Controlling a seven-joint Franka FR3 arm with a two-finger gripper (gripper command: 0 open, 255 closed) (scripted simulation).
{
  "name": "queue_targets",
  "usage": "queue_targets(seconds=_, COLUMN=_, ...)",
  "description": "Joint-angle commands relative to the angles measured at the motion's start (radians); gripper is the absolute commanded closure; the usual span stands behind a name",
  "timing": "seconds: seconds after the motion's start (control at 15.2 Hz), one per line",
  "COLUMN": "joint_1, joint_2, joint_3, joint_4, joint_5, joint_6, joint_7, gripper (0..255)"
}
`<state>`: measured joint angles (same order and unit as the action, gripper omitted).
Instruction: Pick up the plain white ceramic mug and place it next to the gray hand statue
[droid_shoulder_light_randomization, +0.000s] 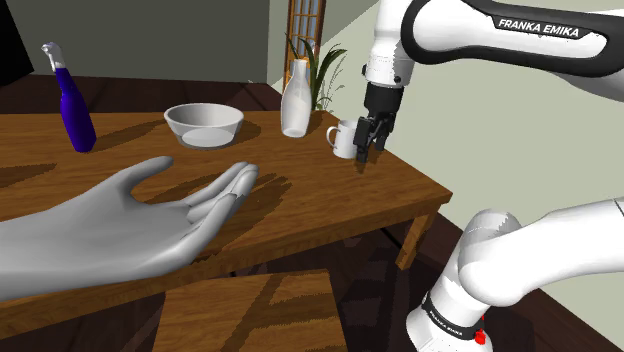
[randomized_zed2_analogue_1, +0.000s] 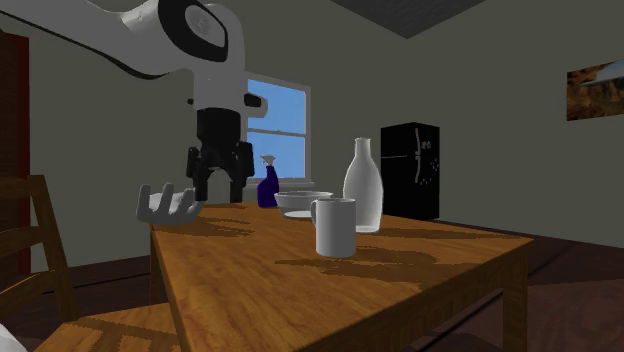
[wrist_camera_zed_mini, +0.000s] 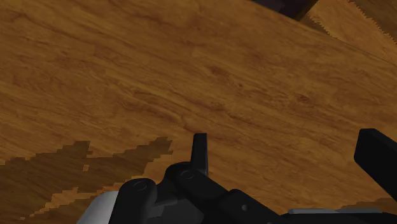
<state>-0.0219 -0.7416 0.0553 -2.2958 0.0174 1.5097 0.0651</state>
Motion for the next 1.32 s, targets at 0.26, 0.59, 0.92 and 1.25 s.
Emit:
queue_targets(seconds=0.26, joint_1=-0.036, joint_2=0.059, joint_3=-0.063, joint_4=0.023, joint_5=-0.038, joint_6=0.082, joint_7=-0.045, gripper=0)
queue_targets(seconds=0.59, joint_1=-0.075, joint_2=0.147, joint_3=-0.142, joint_4=0.073, joint_5=-0.068, joint_6=0.180, joint_7=-0.099, gripper=0)
queue_targets(seconds=0.92, joint_1=-0.106, joint_2=0.246, joint_3=-0.220, joint_4=0.144, joint_5=-0.076, joint_6=0.268, joint_7=-0.155, gripper=0)
queue_targets(seconds=1.25, joint_1=-0.127, joint_2=0.350, joint_3=-0.294, joint_4=0.230, joint_5=-0.059, joint_6=0.338, joint_7=-0.212, gripper=0)
